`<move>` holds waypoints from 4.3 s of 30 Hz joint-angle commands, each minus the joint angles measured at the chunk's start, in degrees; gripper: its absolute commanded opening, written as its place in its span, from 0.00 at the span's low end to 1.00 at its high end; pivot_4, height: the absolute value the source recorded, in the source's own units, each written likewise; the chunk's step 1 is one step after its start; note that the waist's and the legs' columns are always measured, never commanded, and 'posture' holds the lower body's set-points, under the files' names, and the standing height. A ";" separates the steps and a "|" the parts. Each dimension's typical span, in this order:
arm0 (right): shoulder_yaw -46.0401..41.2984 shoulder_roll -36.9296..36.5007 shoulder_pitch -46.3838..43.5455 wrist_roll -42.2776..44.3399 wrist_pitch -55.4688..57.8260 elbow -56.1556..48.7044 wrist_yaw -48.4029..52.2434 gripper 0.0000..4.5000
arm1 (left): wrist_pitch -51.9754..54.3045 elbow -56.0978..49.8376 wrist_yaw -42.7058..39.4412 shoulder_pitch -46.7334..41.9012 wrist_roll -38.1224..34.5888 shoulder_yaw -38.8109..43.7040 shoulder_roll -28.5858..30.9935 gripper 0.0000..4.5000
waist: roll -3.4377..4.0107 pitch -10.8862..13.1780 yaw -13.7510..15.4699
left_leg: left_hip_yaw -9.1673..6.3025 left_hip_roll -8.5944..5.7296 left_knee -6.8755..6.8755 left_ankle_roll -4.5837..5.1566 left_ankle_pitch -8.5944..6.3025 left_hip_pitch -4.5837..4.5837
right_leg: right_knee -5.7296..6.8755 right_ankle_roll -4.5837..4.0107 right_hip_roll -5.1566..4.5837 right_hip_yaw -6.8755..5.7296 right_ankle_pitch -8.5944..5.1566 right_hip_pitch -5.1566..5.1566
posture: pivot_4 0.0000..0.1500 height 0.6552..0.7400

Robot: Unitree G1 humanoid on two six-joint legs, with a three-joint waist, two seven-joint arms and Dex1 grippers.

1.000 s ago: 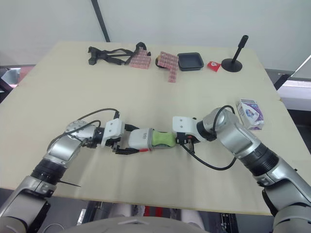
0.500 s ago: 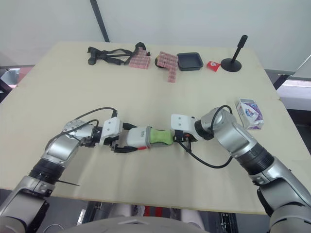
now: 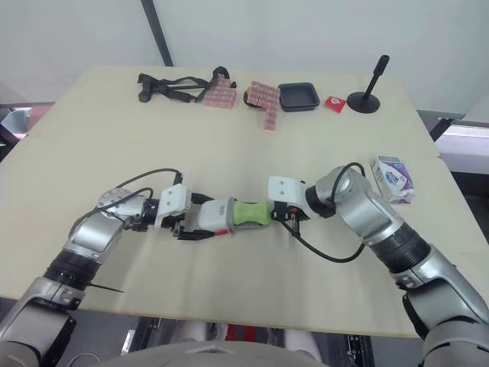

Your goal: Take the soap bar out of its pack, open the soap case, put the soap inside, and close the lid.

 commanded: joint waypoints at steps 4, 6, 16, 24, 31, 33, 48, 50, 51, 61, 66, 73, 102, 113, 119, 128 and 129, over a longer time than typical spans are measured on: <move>-1.09 1.36 -1.70 2.03 -2.32 -3.88 1.20 0.01 | 0.53 -1.47 -1.72 -1.20 0.64 -2.04 -0.28 0.81 | 0.00 0.00 0.02 | 0.00 0.00 0.00 0.00 0.00 0.00 | 0.00 0.00 0.00 0.00 0.00 0.00 | 1.00 1.00; -1.10 1.34 -1.64 2.03 -2.29 -4.01 1.25 0.01 | 0.95 -1.65 -2.15 -1.55 0.63 -2.06 -0.19 0.81 | 0.00 0.00 0.01 | 0.00 0.00 0.00 0.00 0.00 0.00 | 0.00 0.00 0.00 0.00 0.00 0.00 | 1.00 1.00; -1.96 1.73 -2.75 3.29 -0.40 -6.22 1.81 0.01 | 1.40 -1.59 -3.05 -2.19 1.17 -2.22 -0.02 0.81 | 0.00 0.00 -0.02 | 0.00 0.00 0.00 0.00 0.00 0.01 | 0.00 0.00 0.00 0.00 0.00 0.00 | 1.00 1.00; -1.93 1.25 -2.78 3.62 1.53 -7.60 2.63 0.01 | 1.90 -1.46 -3.29 -3.71 1.83 -2.45 0.10 0.81 | 0.00 0.00 0.08 | 0.00 0.00 0.00 0.00 0.00 0.10 | 0.00 0.00 0.00 -0.01 0.00 0.00 | 1.00 1.00; -1.01 -0.19 -1.68 2.27 1.06 -6.37 2.88 0.01 | 3.95 -2.02 -3.78 -6.58 2.03 -2.27 0.07 0.81 | 0.00 0.00 0.13 | 0.00 0.00 0.00 0.01 0.00 0.08 | -0.02 0.00 0.00 -0.01 0.00 -0.02 | 1.00 1.00; -0.89 -0.29 -1.65 2.11 0.97 -6.14 2.83 0.01 | 4.31 -2.30 -4.10 -6.89 2.06 -2.31 0.25 0.81 | 0.00 0.00 0.10 | 0.00 0.00 0.00 0.01 0.00 0.05 | -0.02 0.00 0.00 0.00 0.00 -0.02 | 1.00 1.00; -2.77 0.47 -2.50 3.55 2.31 -6.38 2.35 0.01 | 4.96 -2.77 -6.40 -6.72 3.37 -3.33 1.73 0.81 | 0.00 0.00 0.13 | 0.00 0.00 0.00 0.01 0.00 0.03 | -0.02 0.00 0.00 -0.01 0.00 -0.02 | 1.00 1.00; -3.04 0.41 -2.75 4.00 2.69 -6.79 2.36 0.01 | 4.97 -2.71 -6.44 -6.64 3.56 -3.45 1.74 0.81 | 0.00 0.00 0.15 | 0.00 0.00 0.00 0.01 0.00 0.04 | -0.02 0.00 0.00 -0.01 0.00 -0.02 | 1.00 1.00; -3.15 0.34 -2.90 4.24 2.89 -7.05 2.39 0.01 | 4.99 -2.71 -6.46 -6.59 3.63 -3.49 1.74 0.81 | 0.00 0.00 0.15 | 0.00 0.00 0.00 0.01 0.00 0.04 | -0.02 0.00 0.00 -0.02 0.00 -0.02 | 1.00 1.00; -3.20 0.09 -3.86 7.25 5.47 -9.09 1.92 0.01 | 5.60 -2.63 -5.16 -6.86 3.58 -3.80 1.15 0.81 | 0.00 0.00 0.22 | 0.00 0.00 0.00 0.01 0.00 0.05 | -0.01 0.00 0.00 0.00 0.00 -0.02 | 1.00 1.00; -2.39 0.33 -3.74 7.49 5.11 -8.70 1.37 0.01 | 5.58 -2.27 -4.64 -7.07 3.35 -3.63 0.45 0.81 | 0.00 0.00 0.25 | 0.00 -0.01 0.00 0.01 0.00 0.04 | -0.01 0.00 0.00 0.00 0.00 -0.02 | 1.00 1.00; -4.79 0.34 -3.25 9.22 4.72 -6.92 0.87 0.01 | 4.65 -1.79 -4.01 -6.13 1.65 -2.27 -0.32 0.81 | 0.00 0.00 0.28 | 0.00 -0.01 0.00 0.01 0.00 0.02 | -0.01 0.00 0.00 0.00 0.00 -0.02 | 1.00 1.00; -30.86 -1.71 2.02 44.98 54.51 -9.12 -10.00 0.77 | -15.35 0.73 7.03 -0.84 -0.68 3.11 -6.33 0.81 | 0.00 0.00 2.07 | 0.00 -0.01 0.00 0.00 -0.01 -0.05 | -0.12 0.01 0.29 0.05 0.00 0.09 | 1.00 1.00; -40.77 12.76 2.02 53.34 56.76 -2.45 -33.58 0.99 | -21.71 1.87 12.50 -0.86 3.25 1.84 -7.02 0.81 | 0.04 -0.02 2.18 | 0.00 0.00 0.03 -0.02 0.00 0.16 | -0.09 0.01 0.14 0.04 0.00 0.04 | 1.00 1.00; -41.67 19.03 1.84 60.31 56.76 -3.98 -43.13 0.99 | -21.77 1.80 14.12 -0.82 4.09 1.86 -7.14 0.81 | 0.05 -0.02 2.08 | 0.00 0.01 0.00 -0.03 0.00 0.20 | -0.11 0.01 0.08 0.02 0.00 0.03 | 1.00 1.00; -41.81 24.15 1.90 63.29 56.76 -3.10 -52.35 0.99 | -21.48 0.88 16.19 -1.34 4.94 1.30 -8.00 0.81 | 0.05 -0.01 1.73 | -0.01 0.00 -0.01 -0.03 0.00 0.21 | -0.11 0.01 0.04 -0.14 0.00 0.02 | 1.00 1.00; -41.78 24.34 1.93 63.56 56.76 -2.95 -52.77 0.99 | -21.34 0.67 16.36 -1.32 4.98 1.27 -8.09 0.81 | 0.05 -0.01 1.69 | -0.01 0.00 -0.01 -0.03 0.00 0.21 | -0.11 0.01 0.04 -0.15 0.00 0.02 | 1.00 1.00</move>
